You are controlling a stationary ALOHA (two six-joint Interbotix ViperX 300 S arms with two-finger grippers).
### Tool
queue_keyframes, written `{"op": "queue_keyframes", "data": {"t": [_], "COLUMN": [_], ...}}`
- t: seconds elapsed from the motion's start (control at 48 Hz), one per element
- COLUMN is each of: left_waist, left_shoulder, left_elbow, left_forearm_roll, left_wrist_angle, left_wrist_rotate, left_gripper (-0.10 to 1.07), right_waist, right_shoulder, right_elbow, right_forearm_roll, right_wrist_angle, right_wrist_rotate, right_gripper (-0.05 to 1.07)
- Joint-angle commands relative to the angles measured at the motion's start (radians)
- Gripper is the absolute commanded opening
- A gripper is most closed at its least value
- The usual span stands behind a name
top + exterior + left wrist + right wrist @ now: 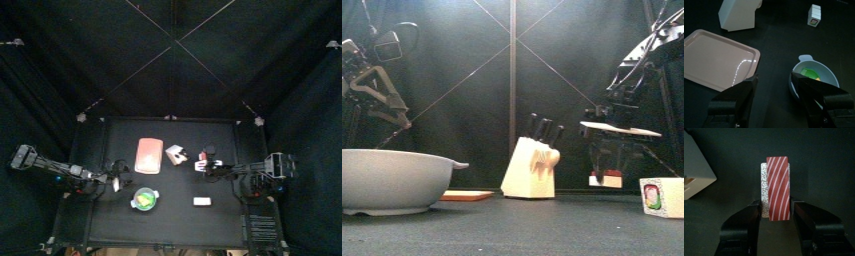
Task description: Put salmon sushi right of holder
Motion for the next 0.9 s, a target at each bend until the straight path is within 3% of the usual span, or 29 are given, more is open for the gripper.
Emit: {"op": "queue_keyframes", "data": {"t": [0.0,0.292,0.875], "left_waist": [0.003,0.003,0.003], "left_shoulder": [0.003,0.002,0.003], "left_elbow": [-0.011,-0.011,-0.009], "left_forearm_roll": [0.002,0.002,0.002], "left_wrist_angle": [-0.002,-0.002,-0.002], "left_wrist_rotate": [-0.002,-0.002,-0.002], "left_gripper": [0.9,0.9,0.9], "right_waist": [-0.005,-0.005,0.014], "right_shoulder": [-0.008,-0.002,0.009], "right_elbow": [-0.018,-0.02,-0.021], "right_forearm_roll": [0.0,-0.002,0.029], "right_wrist_angle": [-0.003,-0.018,-0.055], "right_wrist_rotate": [0.002,-0.003,-0.006], "right_gripper": [0.67,0.82,0.83]}}
